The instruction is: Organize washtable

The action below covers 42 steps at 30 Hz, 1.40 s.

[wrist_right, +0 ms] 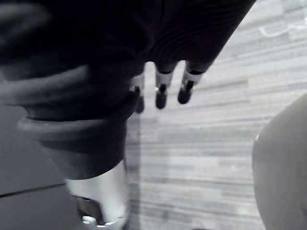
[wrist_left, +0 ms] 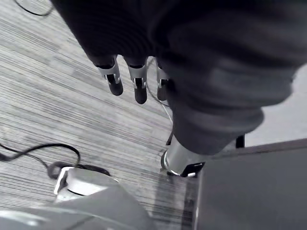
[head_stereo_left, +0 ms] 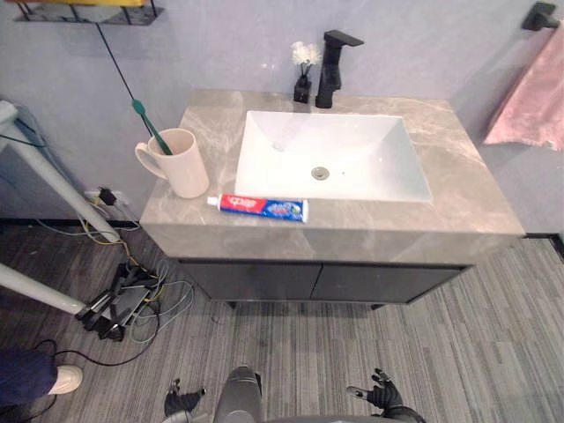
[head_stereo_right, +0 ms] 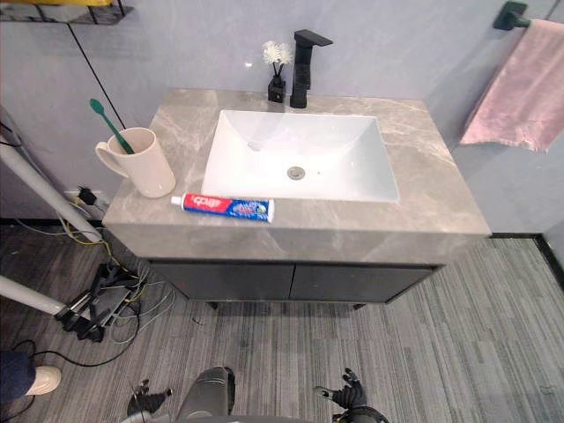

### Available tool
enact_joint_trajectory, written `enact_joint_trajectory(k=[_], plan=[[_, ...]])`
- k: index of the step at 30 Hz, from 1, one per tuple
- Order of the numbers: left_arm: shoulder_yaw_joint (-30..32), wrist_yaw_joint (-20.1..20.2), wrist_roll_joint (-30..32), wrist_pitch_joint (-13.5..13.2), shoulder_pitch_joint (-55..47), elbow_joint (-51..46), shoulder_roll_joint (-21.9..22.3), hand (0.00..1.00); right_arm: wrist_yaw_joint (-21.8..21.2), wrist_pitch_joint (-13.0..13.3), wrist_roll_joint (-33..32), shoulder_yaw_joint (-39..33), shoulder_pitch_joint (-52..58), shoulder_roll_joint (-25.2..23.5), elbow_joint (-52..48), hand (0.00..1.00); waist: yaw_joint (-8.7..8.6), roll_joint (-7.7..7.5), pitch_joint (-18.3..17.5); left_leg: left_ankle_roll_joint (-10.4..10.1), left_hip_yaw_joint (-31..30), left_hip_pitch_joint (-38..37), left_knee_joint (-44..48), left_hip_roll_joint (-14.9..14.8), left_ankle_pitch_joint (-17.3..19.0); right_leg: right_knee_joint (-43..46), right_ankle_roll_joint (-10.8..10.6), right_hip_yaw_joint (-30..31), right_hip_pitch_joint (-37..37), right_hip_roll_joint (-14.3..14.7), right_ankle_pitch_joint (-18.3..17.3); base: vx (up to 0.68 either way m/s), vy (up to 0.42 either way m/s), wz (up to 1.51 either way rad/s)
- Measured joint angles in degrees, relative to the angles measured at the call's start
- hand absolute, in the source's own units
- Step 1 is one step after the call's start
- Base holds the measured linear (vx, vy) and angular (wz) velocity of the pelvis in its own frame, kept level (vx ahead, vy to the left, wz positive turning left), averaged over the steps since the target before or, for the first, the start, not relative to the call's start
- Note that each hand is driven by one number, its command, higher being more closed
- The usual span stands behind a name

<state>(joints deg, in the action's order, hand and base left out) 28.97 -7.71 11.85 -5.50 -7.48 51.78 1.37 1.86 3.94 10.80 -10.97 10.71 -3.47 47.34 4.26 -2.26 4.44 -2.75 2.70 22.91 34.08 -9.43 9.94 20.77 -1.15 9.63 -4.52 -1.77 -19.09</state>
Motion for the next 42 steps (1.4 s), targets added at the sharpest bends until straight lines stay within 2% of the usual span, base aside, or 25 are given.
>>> enact_joint_trajectory(k=[1, 2, 3, 4, 6, 7, 8, 10, 11, 12, 13, 16, 22, 24, 25, 26, 28, 30, 33, 35, 36, 39, 40, 41, 42], plan=[[-0.1, 0.0, 0.0, 0.1, -0.4, 0.2, -0.1, 0.0, -0.4, 0.0, 0.7, 0.0, -0.1, 0.0, 0.1, 0.0, 0.07, 0.17, 0.1, 0.3, 1.8, -2.9, 0.2, -0.5, 0.9, -0.7, -0.9, 0.2, 0.8, -1.9, -0.1, 0.27, 0.315, -0.98], [-0.2, 0.0, 0.0, 0.2, -0.5, 0.4, -0.2, 0.0, -0.6, 0.0, 0.8, 0.0, 0.3, 0.1, 0.0, 0.0, -0.05, 0.13, 0.0, 0.2, 3.7, -5.2, 0.8, -0.5, 2.2, -1.5, -1.9, 1.0, 1.3, -3.3, 3.4, 0.28, 0.339, -1.26], [-2.1, 0.0, 0.1, 0.4, -0.3, 1.4, -0.6, 0.0, -0.7, 0.1, 0.7, -0.5, 1.0, 0.7, -1.5, 0.0, -0.36, 0.46, -0.6, -0.2, 5.9, -7.8, 2.1, -0.5, 5.9, 3.3, -3.0, 3.6, 3.0, -3.2, 6.0, 0.21, 0.258, -0.87], [-2.7, 0.0, 0.1, 0.4, -0.2, 1.7, -0.5, 0.0, -0.7, 0.1, 0.7, -0.8, 1.0, 0.7, -1.7, 0.0, -0.29, 1.04, -0.8, -0.3, 6.2, -8.4, 2.0, -0.7, 6.7, 5.1, -3.0, 3.6, 3.8, -3.2, 6.0, 0.2, 0.209, -0.81], [-7.4, 0.2, 0.1, 1.0, 3.0, 1.7, -2.0, 0.0, -0.7, -0.4, 0.1, -2.5, 1.2, 2.3, -1.0, 0.0, -0.74, 1.17, -1.4, 0.2, 9.6, -12.6, -2.4, 0.4, 9.8, 20.7, -3.9, 3.4, 11.9, -3.7, 8.2, 0.21, 0.125, -0.4], [-7.7, 0.3, 0.0, 1.1, 4.1, 1.7, -2.3, 0.0, -0.8, -0.6, -0.2, -3.0, 1.0, 2.1, -1.1, 0.0, -1.05, 1.23, -1.4, 0.3, 9.9, -13.6, -3.5, 0.5, 10.0, 23.2, -4.5, 3.0, 13.3, -3.7, 10.1, 0.35, 0.077, -0.52], [-6.1, 0.1, -0.6, 2.4, 5.7, 0.2, -1.7, 0.0, -1.6, -0.6, 0.4, -4.3, 0.1, 1.9, -1.6, 0.0, -1.81, 2.23, 0.1, 0.4, 11.5, -21.0, -10.5, 0.2, 10.0, 36.8, -4.0, -1.1, 21.1, -2.0, 8.5, 0.41, -0.009, -0.54], [-6.4, -0.2, -0.5, 2.4, 4.1, 1.3, -0.4, 0.0, -1.5, -0.4, 0.2, -4.4, -0.3, 1.9, -1.6, 0.0, -2.12, 2.12, 0.1, 0.3, 11.3, -23.2, -11.9, -0.6, 10.0, 30.3, -2.0, -6.4, 25.2, 0.2, 0.1, 0.4, -0.111, -0.23], [-6.4, -0.2, -0.5, 2.4, 4.0, 1.7, 0.1, 0.0, -1.4, -0.4, 0.3, -4.4, -0.3, 1.9, -1.4, 0.0, -2.12, 1.71, 0.0, 0.3, 11.3, -23.3, -11.5, -0.5, 10.0, 25.1, -1.3, -7.2, 25.2, 0.4, 0.2, 0.47, -0.19, 0.36], [-5.2, 0.0, -0.3, 2.4, 3.1, 2.2, 2.4, 0.0, -0.9, -0.6, 0.1, -4.9, -1.1, 2.0, 0.8, 0.0, -1.59, 1.71, -0.3, -1.8, 9.5, -23.1, -8.8, -0.8, 10.3, 11.4, 0.6, -9.1, 20.1, 0.8, 1.2, 0.53, -0.207, 0.59], [-4.5, 0.0, 0.1, 2.5, 2.5, 3.2, 3.8, 0.0, -0.8, -0.6, 0.9, -4.9, -1.2, 2.7, 1.2, 0.0, -1.8, 2.62, -0.7, -3.0, 7.9, -22.9, -8.9, -1.8, 9.1, 7.8, 0.9, -10.6, 17.0, 0.8, 1.3, 0.52, -0.194, 0.58], [-4.8, 0.1, -0.1, 2.4, 1.8, 4.3, 3.8, 0.0, -0.7, -0.7, 1.0, -5.8, -2.1, 3.4, 3.0, 0.0, -1.81, 3.75, -1.4, -3.8, 7.0, -23.7, -19.1, -0.2, 7.3, 5.5, 0.9, -11.4, 14.3, 0.9, 1.3, 0.22, -0.048, 0.35], [-4.4, 0.0, -2.9, 5.6, 2.4, 5.2, 2.3, 0.0, -0.5, -0.5, 1.0, -6.5, -3.2, 3.9, 7.0, 0.0, -1.7, 2.51, -2.5, -4.0, 4.0, -24.4, -18.5, 1.2, 5.1, 2.0, 0.9, -12.5, 9.3, -0.3, 1.3, 0.18, 0.026, 0.46], [-4.3, -0.3, -3.5, 6.4, 3.7, 6.1, 1.9, 0.0, -0.6, -0.7, 0.8, -6.6, -3.5, 4.0, 7.3, 0.0, -1.73, 3.14, -1.8, -3.1, 2.4, -23.3, -15.0, 0.4, 4.3, 13.0, 2.5, -13.5, 13.9, -0.3, 2.7, 0.11, -0.03, 0.36], [-4.1, -1.3, -3.9, 6.3, 4.0, 6.8, 1.9, 0.0, -0.4, -2.6, -0.6, -7.8, -5.4, 4.2, 7.5, 0.0, -1.89, 4.25, -1.3, -3.4, 2.4, -22.6, -12.3, -2.2, 4.6, 12.6, 2.9, -12.1, 17.8, 2.8, -0.7, 0.1, -0.059, 0.02], [-3.1, -1.6, -4.8, 6.3, 3.8, 6.8, 0.9, 0.0, 0.1, -2.8, -0.1, -6.8, -5.2, 4.3, 7.6, 0.0, -1.58, 2.8, -1.0, -3.6, 2.6, -20.4, -8.4, -1.7, 4.6, -2.8, 2.2, -11.1, 16.1, 2.2, 8.4, 0.14, -0.087, 0.23], [-3.5, -1.1, -4.9, 5.8, 4.3, 7.2, -0.2, 0.0, 0.9, -3.0, -1.0, -7.2, -5.4, 4.8, 8.5, 0.0, -1.87, 2.71, -0.3, -3.3, 4.5, -17.6, -5.5, -2.2, 5.1, -2.9, 2.0, -12.6, 15.1, 0.9, 9.3, 0.14, -0.061, 0.43], [-3.7, -1.2, -4.6, 4.7, 3.9, 7.4, -0.5, 0.0, 1.2, -2.0, -0.4, -7.0, -5.0, 6.7, 10.4, 0.0, -1.82, 2.38, 0.1, -3.5, 8.5, -18.6, -10.6, -3.1, 4.9, -3.6, 1.7, -13.0, 13.6, -0.5, 9.5, 0.09, 0.061, 0.25], [-3.7, -1.1, -4.3, 3.1, 2.5, 7.4, -0.9, 0.0, 1.2, -1.6, 0.8, -7.1, -4.3, 8.0, 11.3, 0.0, -1.96, 3.41, -0.6, -3.7, 7.0, -19.3, -12.7, -3.2, 1.0, -4.1, 0.0, -12.5, 12.7, -1.2, 9.7, -0.01, 0.165, 0.01], [-4.1, -1.0, -4.2, 2.2, 1.9, 7.4, -2.0, 0.0, 0.6, -1.6, 1.0, -6.7, -4.1, 8.0, 12.4, 0.0, -2.09, 2.03, -0.5, -3.8, 5.9, -17.5, -9.8, -1.5, 1.1, -4.8, -1.2, -12.3, 12.7, -3.3, 10.3, -0.09, 0.236, 0.0], [-3.6, -1.0, -3.8, 1.8, 1.8, 7.4, -2.4, 0.0, 0.6, -1.6, 0.9, -7.0, -3.9, 7.3, 13.0, 0.0, -2.12, 1.03, 0.1, -4.2, 5.3, -16.3, -6.0, -1.6, 2.3, -5.1, -1.6, -12.3, 13.1, -4.3, 10.5, -0.14, 0.205, -0.13], [-3.7, -1.0, -3.0, 1.8, -0.8, 8.1, -2.2, 0.0, 0.6, -1.5, 0.8, -7.2, -3.8, 8.0, 13.2, 0.0, -3.44, 2.69, -0.2, -2.6, 0.3, -15.1, 4.4, -6.4, 3.6, -4.8, -4.8, -11.0, 13.0, -5.0, 11.3, -0.13, 0.427, -0.24], [-4.0, -1.1, -2.1, 1.9, -1.0, 8.8, -2.4, 0.0, 0.6, -1.1, 0.5, -7.2, -3.9, 7.8, 13.2, 0.0, -3.5, 2.81, -0.4, -6.0, -1.1, -15.9, 2.1, -5.3, 6.6, -4.9, -7.1, -9.5, 14.3, -6.2, 12.7, -0.1, 0.4, -0.21], [-4.3, -1.0, -2.1, 1.9, -1.2, 8.7, -2.4, 0.0, 0.6, -1.0, 0.4, -7.3, -3.9, 7.9, 13.3, 0.0, -3.51, 3.05, -0.8, -5.9, -0.5, -16.0, 0.9, -4.3, 8.2, -5.8, -8.1, -9.2, 14.9, -6.9, 13.6, -0.16, 0.458, -0.12], [-4.8, -1.1, -2.0, 1.8, -1.2, 8.5, -3.1, 0.0, 0.5, -0.6, 0.4, -7.1, -4.0, 7.6, 14.1, 0.0, -4.01, 1.27, -1.4, -5.8, 0.3, -15.9, -0.9, -2.5, 10.5, -8.6, -9.4, -9.1, 15.2, -8.5, 16.4, -0.13, 0.339, 0.0]])
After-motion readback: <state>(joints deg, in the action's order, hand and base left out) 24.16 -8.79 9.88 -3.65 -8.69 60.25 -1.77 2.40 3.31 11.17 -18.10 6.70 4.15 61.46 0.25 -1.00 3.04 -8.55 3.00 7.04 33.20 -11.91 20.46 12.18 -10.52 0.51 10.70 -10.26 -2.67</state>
